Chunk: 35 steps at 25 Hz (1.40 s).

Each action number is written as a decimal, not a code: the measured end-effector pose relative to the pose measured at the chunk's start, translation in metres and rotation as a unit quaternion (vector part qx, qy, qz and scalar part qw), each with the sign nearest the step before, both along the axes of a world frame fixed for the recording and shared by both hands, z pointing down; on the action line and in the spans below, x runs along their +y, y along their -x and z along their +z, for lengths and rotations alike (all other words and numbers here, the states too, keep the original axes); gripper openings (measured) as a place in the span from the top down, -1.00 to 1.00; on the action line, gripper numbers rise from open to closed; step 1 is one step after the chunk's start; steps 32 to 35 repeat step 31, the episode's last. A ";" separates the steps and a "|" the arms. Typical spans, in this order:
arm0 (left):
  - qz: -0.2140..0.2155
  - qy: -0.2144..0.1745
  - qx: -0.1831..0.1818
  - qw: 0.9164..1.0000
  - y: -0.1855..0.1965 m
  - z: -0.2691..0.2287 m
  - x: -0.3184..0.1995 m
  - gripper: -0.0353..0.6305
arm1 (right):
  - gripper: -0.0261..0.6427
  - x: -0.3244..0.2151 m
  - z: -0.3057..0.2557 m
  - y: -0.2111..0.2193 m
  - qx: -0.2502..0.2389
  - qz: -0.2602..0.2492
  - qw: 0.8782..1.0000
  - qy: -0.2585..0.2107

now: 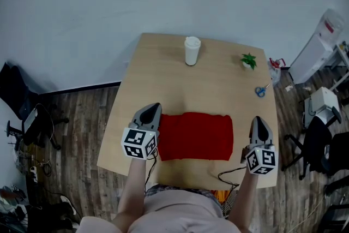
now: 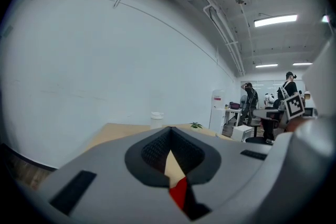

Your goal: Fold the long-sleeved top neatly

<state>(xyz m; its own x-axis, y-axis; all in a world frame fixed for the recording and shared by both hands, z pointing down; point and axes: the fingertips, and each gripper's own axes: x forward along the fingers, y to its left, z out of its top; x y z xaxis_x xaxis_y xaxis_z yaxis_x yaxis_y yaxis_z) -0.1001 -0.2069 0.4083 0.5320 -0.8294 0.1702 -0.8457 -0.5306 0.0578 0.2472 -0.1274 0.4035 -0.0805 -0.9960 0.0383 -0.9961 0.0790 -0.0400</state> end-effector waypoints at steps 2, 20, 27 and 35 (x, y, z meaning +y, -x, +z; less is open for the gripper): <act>0.001 0.000 0.003 1.000 0.000 0.000 0.000 0.89 | 0.90 0.000 -0.001 0.000 0.001 0.000 1.000 -0.002; 0.002 0.006 0.001 1.000 -0.005 0.003 0.004 0.89 | 0.90 0.003 -0.003 -0.007 0.011 0.000 1.000 -0.002; 0.001 0.010 -0.001 1.000 -0.005 0.004 0.002 0.89 | 0.90 0.000 -0.002 -0.007 0.009 -0.002 1.000 0.002; 0.000 0.012 -0.001 1.000 -0.006 0.006 0.003 0.89 | 0.90 0.001 0.000 -0.008 0.010 -0.001 1.000 0.005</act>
